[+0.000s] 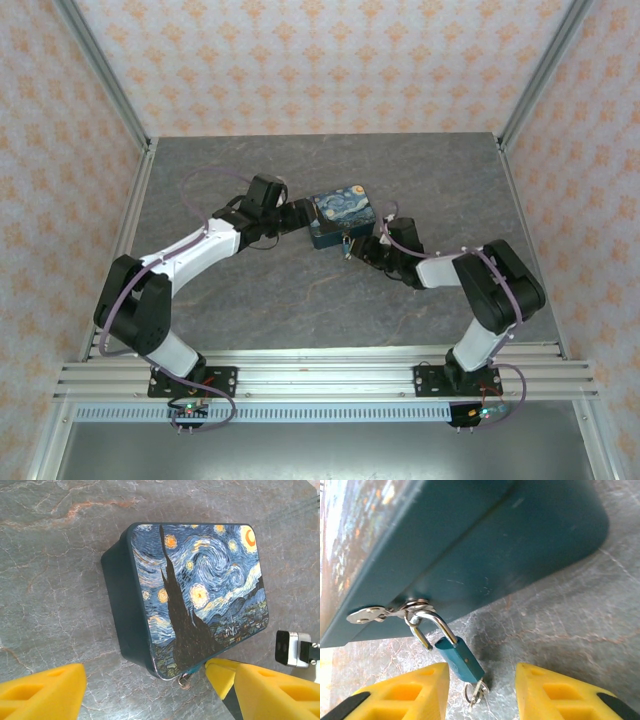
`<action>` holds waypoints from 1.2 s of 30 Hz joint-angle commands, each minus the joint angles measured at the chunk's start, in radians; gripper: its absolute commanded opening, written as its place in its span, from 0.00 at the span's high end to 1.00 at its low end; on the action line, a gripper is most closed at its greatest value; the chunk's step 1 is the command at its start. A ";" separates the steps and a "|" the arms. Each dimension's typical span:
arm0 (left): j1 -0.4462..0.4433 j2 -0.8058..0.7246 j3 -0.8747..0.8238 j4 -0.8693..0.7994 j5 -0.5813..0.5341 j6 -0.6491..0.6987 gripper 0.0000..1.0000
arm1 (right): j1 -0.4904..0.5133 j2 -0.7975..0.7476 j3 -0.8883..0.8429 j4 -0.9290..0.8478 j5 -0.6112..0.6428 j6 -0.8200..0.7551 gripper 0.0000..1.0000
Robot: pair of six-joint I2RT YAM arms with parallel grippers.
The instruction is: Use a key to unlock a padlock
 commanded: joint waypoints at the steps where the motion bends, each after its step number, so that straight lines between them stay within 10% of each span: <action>1: 0.011 0.012 0.015 0.006 -0.017 0.007 0.22 | 0.018 0.027 0.030 0.030 -0.017 -0.039 0.61; 23: 0.023 0.043 0.005 0.038 0.012 -0.008 0.22 | 0.065 0.068 0.060 0.006 -0.002 -0.068 0.69; 36: 0.034 0.056 0.003 0.051 0.022 -0.008 0.22 | 0.064 0.067 0.035 0.005 0.059 -0.049 0.91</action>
